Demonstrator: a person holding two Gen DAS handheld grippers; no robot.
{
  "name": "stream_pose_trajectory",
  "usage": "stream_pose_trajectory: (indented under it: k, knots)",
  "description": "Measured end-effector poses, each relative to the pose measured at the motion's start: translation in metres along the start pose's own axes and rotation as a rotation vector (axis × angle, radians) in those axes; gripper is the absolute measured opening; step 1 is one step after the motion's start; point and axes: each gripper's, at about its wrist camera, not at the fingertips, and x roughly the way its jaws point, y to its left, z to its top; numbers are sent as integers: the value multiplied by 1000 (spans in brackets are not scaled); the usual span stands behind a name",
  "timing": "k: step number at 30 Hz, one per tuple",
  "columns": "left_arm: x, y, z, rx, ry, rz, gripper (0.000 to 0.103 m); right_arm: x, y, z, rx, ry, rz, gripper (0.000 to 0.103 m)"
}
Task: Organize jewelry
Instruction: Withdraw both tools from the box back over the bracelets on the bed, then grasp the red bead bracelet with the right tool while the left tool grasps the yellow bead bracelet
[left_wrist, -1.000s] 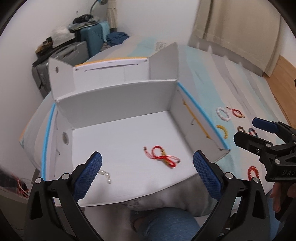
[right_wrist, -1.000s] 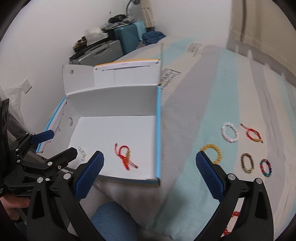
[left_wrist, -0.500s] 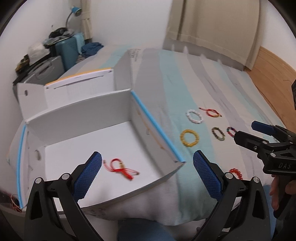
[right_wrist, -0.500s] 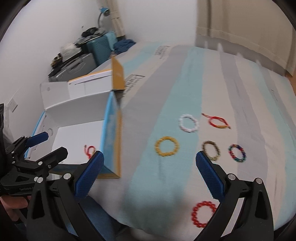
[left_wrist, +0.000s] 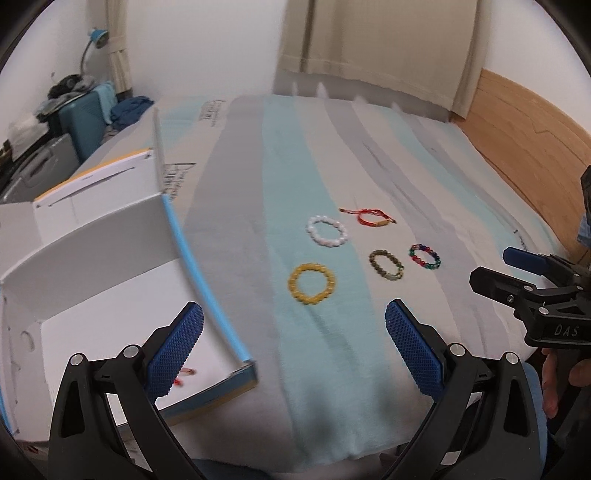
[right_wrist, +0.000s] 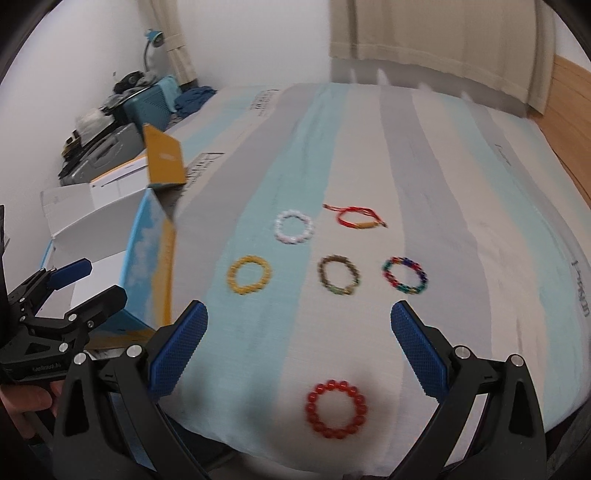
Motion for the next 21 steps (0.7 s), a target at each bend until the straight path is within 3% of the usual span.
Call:
stream_pose_trajectory:
  k: [10,21]
  knots:
    - [38,-33,6,37,27,-35,97,12,-43,-17,54,37,-44,96]
    - [95,-45,6,52,74,-44,97,38,-64,-46,59,88,-84,96]
